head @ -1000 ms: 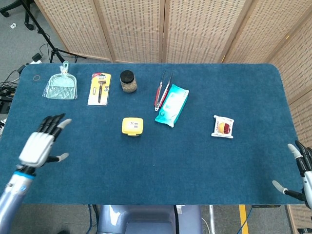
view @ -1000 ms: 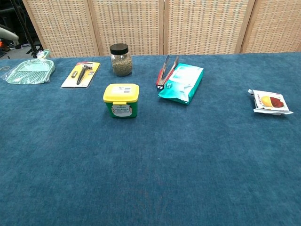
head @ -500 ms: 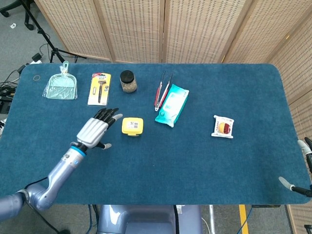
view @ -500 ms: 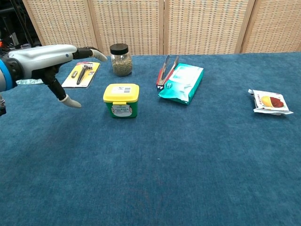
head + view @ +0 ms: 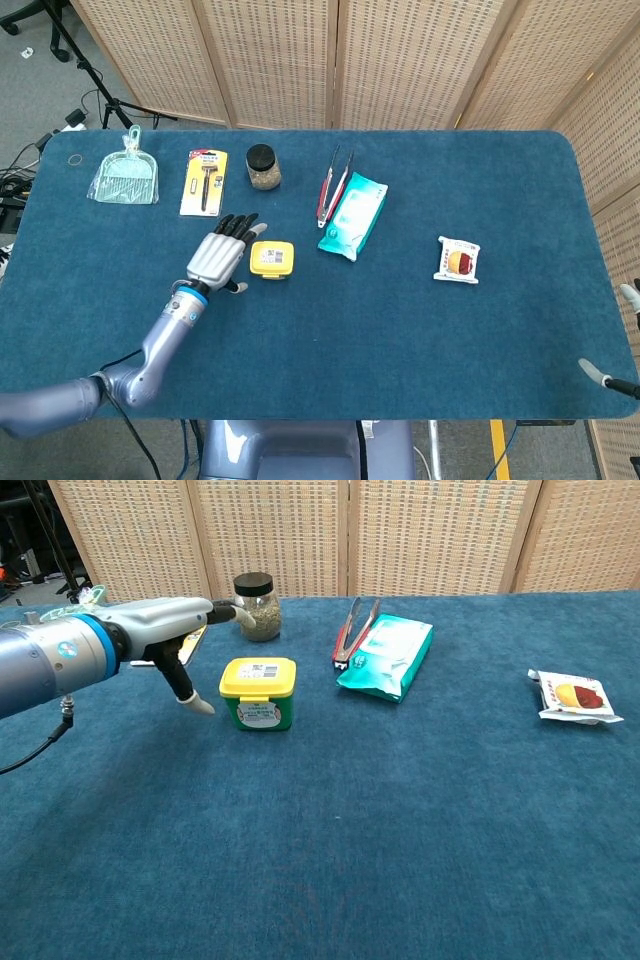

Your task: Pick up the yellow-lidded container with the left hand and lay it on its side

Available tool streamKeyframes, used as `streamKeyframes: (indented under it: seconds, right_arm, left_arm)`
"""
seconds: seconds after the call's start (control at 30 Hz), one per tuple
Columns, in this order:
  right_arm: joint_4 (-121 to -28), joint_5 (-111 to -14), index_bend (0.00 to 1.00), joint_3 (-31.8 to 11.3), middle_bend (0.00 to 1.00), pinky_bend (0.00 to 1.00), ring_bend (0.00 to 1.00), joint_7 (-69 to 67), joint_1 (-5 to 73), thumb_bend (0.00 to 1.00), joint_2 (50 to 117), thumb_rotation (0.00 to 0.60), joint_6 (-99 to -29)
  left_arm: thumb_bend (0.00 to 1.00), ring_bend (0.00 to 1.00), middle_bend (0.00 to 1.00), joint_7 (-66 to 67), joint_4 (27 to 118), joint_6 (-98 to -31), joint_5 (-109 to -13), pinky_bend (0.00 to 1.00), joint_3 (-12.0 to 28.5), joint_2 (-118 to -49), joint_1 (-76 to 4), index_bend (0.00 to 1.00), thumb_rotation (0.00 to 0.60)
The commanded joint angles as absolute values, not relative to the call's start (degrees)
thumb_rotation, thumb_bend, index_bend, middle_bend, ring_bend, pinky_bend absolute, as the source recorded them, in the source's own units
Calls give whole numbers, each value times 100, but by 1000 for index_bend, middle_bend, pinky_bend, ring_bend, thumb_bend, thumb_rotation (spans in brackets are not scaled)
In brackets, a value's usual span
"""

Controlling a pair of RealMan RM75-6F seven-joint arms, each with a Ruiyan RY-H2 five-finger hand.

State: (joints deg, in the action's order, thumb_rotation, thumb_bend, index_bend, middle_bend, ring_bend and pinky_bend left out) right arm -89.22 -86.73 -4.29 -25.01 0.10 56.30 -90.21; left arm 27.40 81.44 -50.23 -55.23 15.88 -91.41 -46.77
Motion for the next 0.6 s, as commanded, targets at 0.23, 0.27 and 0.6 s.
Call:
streamKeyframes:
  seconds: [0.23,0.27,0.6]
  right_arm:
    - [-8918,-8644,22,-443,0,0,0,-2442,27,0,5654,600,-8958]
    - [-8918,-8639,22,-446,0,0,0,-2438,29,0,5658,600,-8951]
    - [-8881,-8552,21,-495,0,0,0,-2470,21,0,5664,600,-8931]
  left_arm:
    - [0,0,0,2789,7652,-4865,-4975,0,1681,-9651,-5102,0,600]
    - [0,0,0,2764,7593,-4855,-4947,10,1687,-9714,-5142,3,600]
    - [147,394,467,2859,6973,-5486,-5007,398,1706,-10306,-5252,400,600]
